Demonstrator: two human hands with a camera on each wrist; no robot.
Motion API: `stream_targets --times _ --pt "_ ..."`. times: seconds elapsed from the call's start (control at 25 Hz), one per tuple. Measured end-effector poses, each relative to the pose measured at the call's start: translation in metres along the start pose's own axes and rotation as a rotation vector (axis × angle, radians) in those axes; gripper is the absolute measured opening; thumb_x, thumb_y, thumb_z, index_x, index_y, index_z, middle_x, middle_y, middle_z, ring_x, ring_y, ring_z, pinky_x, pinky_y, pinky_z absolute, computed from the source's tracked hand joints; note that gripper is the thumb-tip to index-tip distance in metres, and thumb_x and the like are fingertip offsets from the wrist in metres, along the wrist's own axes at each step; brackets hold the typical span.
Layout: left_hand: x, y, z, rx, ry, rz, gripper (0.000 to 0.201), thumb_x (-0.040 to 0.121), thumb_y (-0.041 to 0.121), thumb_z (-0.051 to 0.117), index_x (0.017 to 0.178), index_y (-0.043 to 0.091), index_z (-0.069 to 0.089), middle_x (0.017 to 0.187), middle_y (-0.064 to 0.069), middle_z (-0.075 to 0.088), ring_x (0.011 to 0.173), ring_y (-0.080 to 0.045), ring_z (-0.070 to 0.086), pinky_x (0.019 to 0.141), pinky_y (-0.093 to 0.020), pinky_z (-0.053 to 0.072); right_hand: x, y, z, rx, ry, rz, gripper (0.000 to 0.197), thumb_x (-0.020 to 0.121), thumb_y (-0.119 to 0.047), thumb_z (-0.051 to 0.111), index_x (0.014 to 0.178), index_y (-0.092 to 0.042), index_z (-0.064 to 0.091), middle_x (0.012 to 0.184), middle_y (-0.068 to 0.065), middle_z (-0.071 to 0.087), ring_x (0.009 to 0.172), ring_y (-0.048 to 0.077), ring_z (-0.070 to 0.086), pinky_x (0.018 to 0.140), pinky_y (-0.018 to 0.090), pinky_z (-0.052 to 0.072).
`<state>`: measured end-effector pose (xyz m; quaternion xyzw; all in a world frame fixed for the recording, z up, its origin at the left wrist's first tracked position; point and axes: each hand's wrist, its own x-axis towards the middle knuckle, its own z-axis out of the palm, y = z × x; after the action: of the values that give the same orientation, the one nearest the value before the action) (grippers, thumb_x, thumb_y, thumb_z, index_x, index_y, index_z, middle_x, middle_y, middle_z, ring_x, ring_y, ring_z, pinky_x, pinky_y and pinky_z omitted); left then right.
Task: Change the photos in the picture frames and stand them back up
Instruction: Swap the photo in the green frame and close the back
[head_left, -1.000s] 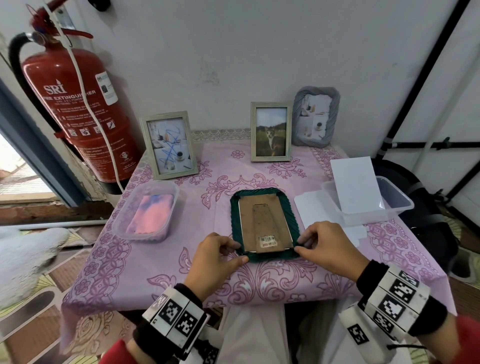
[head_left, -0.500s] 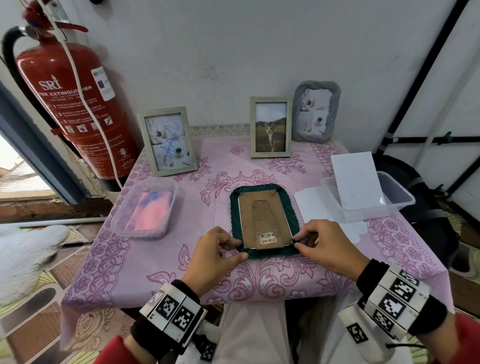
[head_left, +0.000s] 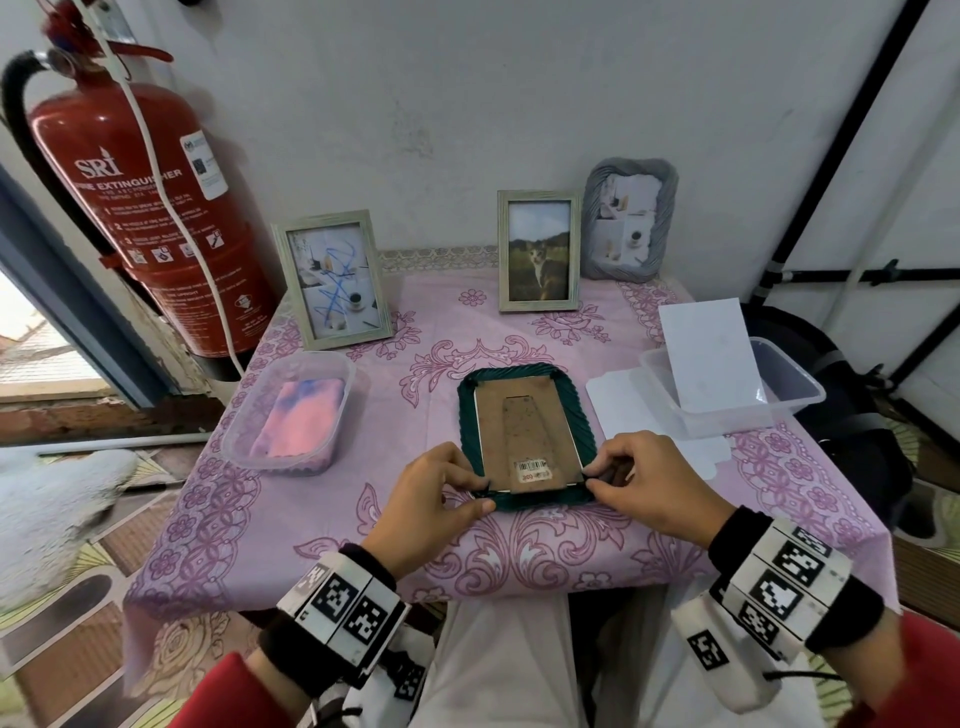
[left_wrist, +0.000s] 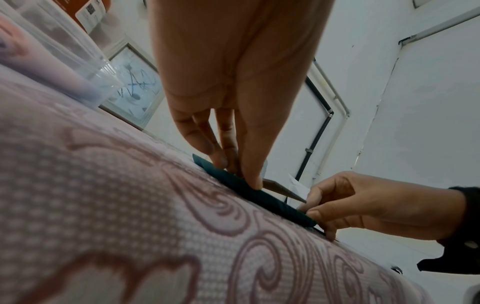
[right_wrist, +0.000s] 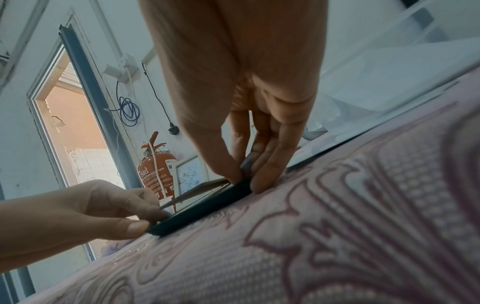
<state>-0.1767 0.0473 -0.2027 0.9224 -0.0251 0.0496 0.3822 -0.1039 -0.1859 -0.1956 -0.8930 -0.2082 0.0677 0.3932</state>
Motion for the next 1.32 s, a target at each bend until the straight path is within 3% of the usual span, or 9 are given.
stream_targets --times 0.2,0.52,0.92,1.32 --pt "0.001 -0.002 -0.005 -0.016 0.027 -0.087 0.014 0.076 0.025 0.075 0.089 0.023 0.073 0.088 0.005 0.06 0.077 -0.003 0.056 0.063 -0.005 0.041 0.003 -0.001 -0.002 -0.108 -0.025 -0.044 0.013 0.073 -0.003 0.072 0.081 -0.013 0.07 0.071 -0.013 0.058 0.06 -0.001 0.054 0.057 0.003 0.042" --pt "0.002 0.002 0.003 -0.144 0.061 -0.177 0.007 0.075 0.011 0.075 0.074 0.015 0.07 0.063 0.008 0.063 0.052 0.001 0.055 0.053 -0.006 0.044 -0.001 -0.001 0.005 -0.023 0.015 -0.106 0.025 0.072 0.003 0.068 0.088 -0.013 0.061 0.071 -0.003 0.058 0.058 0.004 0.05 0.056 0.01 0.043" --pt "0.002 0.001 0.005 -0.066 0.081 -0.078 0.008 0.074 0.01 0.072 0.076 0.017 0.069 0.081 0.003 0.063 0.07 -0.006 0.056 0.062 -0.007 0.044 -0.001 -0.003 0.003 -0.036 0.009 -0.164 0.027 0.071 0.006 0.066 0.087 -0.015 0.059 0.069 0.0 0.059 0.059 0.008 0.052 0.056 0.012 0.044" --pt "0.003 0.001 0.004 -0.039 0.06 -0.043 0.006 0.076 0.01 0.07 0.079 0.015 0.07 0.082 0.004 0.062 0.069 -0.004 0.054 0.063 -0.006 0.042 0.0 -0.003 0.001 -0.061 -0.059 -0.223 0.034 0.073 0.005 0.063 0.096 -0.019 0.059 0.071 0.004 0.059 0.062 0.012 0.055 0.056 0.017 0.045"
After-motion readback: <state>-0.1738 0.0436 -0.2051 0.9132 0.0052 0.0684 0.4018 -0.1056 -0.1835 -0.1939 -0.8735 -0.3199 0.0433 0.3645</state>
